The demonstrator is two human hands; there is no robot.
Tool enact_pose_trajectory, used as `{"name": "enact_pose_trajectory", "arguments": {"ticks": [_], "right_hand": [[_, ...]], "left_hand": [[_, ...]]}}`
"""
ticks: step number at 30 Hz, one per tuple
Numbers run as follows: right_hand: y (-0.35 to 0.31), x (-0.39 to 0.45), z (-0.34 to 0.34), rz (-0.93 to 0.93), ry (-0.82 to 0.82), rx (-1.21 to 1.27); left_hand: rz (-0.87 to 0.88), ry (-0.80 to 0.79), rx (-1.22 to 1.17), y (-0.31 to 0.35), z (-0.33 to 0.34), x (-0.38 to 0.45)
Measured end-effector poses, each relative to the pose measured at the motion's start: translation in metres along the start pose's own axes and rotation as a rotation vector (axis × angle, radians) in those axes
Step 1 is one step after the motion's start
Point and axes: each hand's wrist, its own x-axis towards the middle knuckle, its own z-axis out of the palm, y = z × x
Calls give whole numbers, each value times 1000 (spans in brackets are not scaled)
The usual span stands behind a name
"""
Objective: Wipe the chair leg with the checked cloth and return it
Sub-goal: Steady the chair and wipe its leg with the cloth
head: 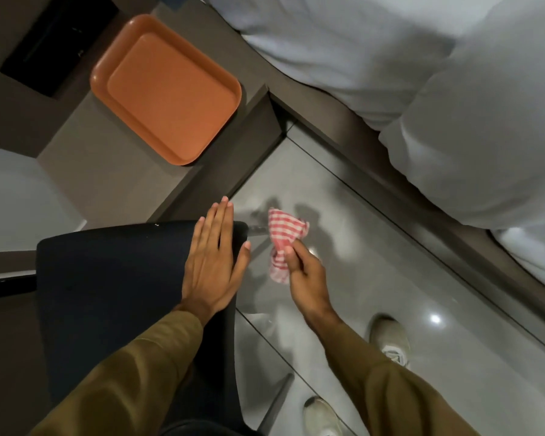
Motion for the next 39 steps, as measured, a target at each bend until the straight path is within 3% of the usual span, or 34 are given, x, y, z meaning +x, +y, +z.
{"name": "enact_pose_trajectory", "arguments": {"ticks": [5,7,15,17,23,27,29,31,33,37,39], "right_hand": [[-13,13,41,-65,-89,-77],[-11,14,51,-206,-53,-206],[20,40,61,-257,67,-269],[34,50,66,-209,28,-148],[72,86,63,-105,61,-89],[84,116,69,246,197,358],[84,120,74,300,241,360],[74,110,73,217,185,171],[63,89,66,1,91,-114],[28,46,62,-224,28,-100],[20,35,64,-239,13,-105]], "left_hand": [[-14,51,-52,4,4,2],[-9,57,-50,3,4,1],[3,71,-79,3,6,2],[1,72,-73,4,5,3],[38,99,-49,3,6,2],[54,108,-43,2,7,1],[55,107,-40,2,8,2],[50,99,-41,1,8,1],[43,93,-50,2,6,1],[10,60,-53,7,2,1],[1,50,-61,9,-1,2]]}}
